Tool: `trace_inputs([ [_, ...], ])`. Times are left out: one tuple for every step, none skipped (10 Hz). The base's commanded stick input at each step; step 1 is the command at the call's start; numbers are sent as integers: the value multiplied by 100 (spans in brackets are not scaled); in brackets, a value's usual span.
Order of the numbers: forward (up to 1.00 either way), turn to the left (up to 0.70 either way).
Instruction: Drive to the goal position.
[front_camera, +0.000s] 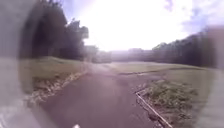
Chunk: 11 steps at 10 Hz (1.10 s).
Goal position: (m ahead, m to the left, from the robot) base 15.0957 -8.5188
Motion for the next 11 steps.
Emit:
trace_inputs([
  [70, -14],
  [70, -14],
  [70, -14],
  [70, -14],
  [70, -14],
  [70, -14],
  [70, -14],
  [70, -14],
  [70, -14],
  [70, -14],
  [70, -14],
])
